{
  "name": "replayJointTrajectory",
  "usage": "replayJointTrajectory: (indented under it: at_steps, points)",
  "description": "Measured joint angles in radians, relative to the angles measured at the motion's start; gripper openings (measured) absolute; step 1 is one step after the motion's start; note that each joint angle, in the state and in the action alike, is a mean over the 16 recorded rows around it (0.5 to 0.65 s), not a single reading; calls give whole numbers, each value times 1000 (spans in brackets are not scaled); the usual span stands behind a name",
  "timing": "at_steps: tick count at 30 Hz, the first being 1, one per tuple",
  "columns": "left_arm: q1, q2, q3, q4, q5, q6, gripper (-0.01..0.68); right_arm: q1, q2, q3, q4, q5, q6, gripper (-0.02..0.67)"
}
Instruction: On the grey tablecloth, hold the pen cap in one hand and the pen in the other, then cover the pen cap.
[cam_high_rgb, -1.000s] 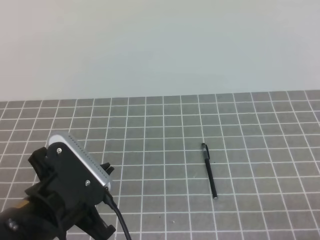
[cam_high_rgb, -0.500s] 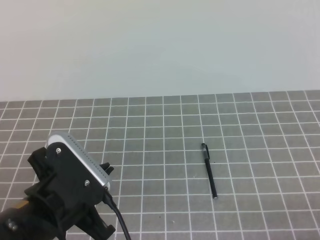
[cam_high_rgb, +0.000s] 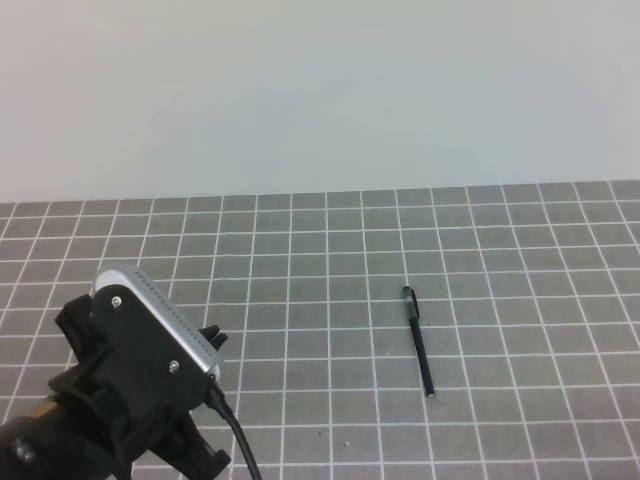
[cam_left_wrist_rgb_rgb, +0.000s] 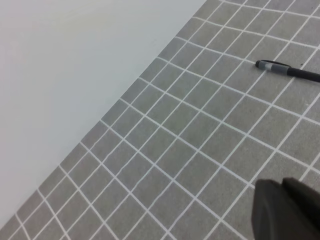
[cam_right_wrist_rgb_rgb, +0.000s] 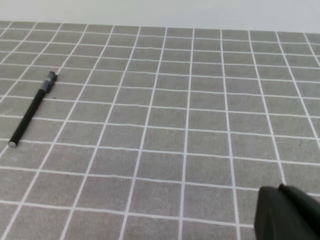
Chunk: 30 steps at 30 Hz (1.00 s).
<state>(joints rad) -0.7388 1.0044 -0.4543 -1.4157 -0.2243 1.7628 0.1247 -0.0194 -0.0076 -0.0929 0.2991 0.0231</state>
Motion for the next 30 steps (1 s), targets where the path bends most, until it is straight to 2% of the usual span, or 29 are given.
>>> replayJointTrajectory:
  at_steps: [9,15,22,26,30]
  points:
    - [4,-11,-1,-3,11,-5,-2,0,1,0,0,1,0,4]
    - [49,-83,-7,-76,19,-123,-2,0,1,0,0,1,0,4]
    - [168,-246,-15,-218,41,-317,-2,0,1,0,0,2,0,4]
    - [270,-354,-18,-292,75,-405,-2,0,1,0,0,2,0,4]
    - [380,-449,-18,-324,140,-410,-2,0,1,0,0,2,0,4]
